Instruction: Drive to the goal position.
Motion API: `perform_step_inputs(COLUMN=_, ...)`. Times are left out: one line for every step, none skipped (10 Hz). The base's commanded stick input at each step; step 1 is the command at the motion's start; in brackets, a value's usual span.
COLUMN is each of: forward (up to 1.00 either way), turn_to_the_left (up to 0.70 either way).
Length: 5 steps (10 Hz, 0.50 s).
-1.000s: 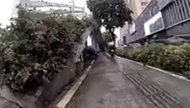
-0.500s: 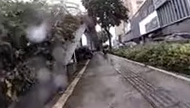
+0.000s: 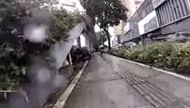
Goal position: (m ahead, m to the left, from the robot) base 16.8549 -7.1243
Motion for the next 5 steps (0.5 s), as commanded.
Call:
perform_step_inputs(forward=0.7, turn_to_the_left=-0.01)
perform_step_inputs(forward=0.7, turn_to_the_left=-0.02)
perform_step_inputs(forward=0.7, turn_to_the_left=0.0)
perform_step_inputs(forward=0.7, turn_to_the_left=0.0)
perform_step_inputs(forward=0.7, turn_to_the_left=0.0)
